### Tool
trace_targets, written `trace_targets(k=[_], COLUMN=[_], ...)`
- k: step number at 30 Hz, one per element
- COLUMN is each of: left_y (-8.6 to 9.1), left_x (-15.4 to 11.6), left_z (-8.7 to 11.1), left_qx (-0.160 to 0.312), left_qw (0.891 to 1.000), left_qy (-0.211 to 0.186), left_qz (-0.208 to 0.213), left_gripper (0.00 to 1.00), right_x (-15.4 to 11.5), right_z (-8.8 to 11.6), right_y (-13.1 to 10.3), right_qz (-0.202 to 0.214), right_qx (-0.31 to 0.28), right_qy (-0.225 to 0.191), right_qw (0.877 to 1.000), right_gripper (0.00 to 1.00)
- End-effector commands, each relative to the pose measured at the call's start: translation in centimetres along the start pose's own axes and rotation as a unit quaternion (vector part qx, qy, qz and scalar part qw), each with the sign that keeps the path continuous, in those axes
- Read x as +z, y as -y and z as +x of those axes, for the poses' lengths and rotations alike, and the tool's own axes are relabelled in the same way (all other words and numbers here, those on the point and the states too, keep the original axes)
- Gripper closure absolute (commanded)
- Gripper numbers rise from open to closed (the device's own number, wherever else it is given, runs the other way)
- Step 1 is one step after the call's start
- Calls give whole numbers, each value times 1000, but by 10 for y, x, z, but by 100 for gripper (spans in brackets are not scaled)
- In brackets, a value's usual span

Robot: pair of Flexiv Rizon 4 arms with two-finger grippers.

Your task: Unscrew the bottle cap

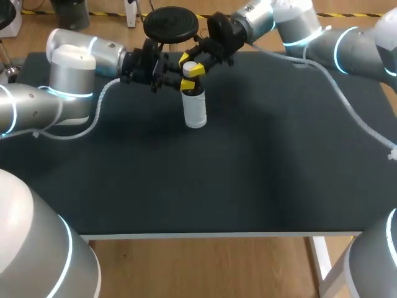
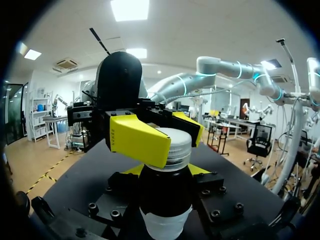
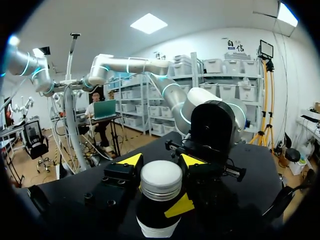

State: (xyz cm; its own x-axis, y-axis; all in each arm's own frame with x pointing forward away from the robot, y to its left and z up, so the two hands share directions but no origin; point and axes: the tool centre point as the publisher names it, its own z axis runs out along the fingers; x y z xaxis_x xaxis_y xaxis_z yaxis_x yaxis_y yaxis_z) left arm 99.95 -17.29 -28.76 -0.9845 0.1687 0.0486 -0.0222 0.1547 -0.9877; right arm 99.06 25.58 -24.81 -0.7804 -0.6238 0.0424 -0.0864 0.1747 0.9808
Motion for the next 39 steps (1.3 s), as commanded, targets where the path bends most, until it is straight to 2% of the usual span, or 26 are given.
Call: trace_targets(k=[1,10,11,12,13,20,23,25,27,29,30,32,33,34,36,37,39], left_y=[-3,-3,-3,-3,-3,-3,-3,-3,-3,-3,-3,-3,-3,-3,-3,-3,-3], left_x=[1,1,1,1,1,1,1,1,1,1,1,1,1,1,1,1,1], left_z=[1,1,1,1,1,1,1,1,1,1,1,1,1,1,1,1,1], left_qx=[0,0,0,0,0,0,0,0,0,0,0,0,0,0,0,0,0], left_qw=[1000,1000,1000,1000,1000,1000,1000,1000,1000,1000,1000,1000,1000,1000,1000,1000,1000], left_qy=[-1,-1,-1,-1,-1,-1,-1,-1,-1,-1,-1,-1,-1,-1,-1,-1,-1], left_qz=[-1,-1,-1,-1,-1,-1,-1,-1,-1,-1,-1,-1,-1,-1,-1,-1,-1], left_gripper=[100,100,100,100,100,100,100,100,100,100,100,100,100,100,100,100,100], right_x=[-6,-2,-2,-2,-1,-6,-8,-11,-14,-16,-18,-19,-20,-21,-23,-24,-25], right_z=[-8,-8,-8,-8,-8,-4,-2,-2,-1,-1,-1,0,0,0,-1,-2,-3], right_y=[2,3,3,3,3,3,2,2,3,4,4,4,4,4,4,4,5], right_qz=[-12,-5,-2,0,1,-12,-17,-20,0,6,10,7,14,13,8,10,-10], right_qx=[-1,-5,-3,-2,-1,-3,-2,1,13,8,12,8,18,20,24,25,29], right_qy=[-290,-306,-303,-300,-298,-268,-240,-204,-144,-107,-76,-50,-18,-9,34,40,81], right_qw=[957,952,953,954,954,963,971,979,989,994,997,999,1000,1000,999,999,996], right_gripper=[100,100,93,3,0,0,0,0,0,0,0,0,0,0,0,0,0])
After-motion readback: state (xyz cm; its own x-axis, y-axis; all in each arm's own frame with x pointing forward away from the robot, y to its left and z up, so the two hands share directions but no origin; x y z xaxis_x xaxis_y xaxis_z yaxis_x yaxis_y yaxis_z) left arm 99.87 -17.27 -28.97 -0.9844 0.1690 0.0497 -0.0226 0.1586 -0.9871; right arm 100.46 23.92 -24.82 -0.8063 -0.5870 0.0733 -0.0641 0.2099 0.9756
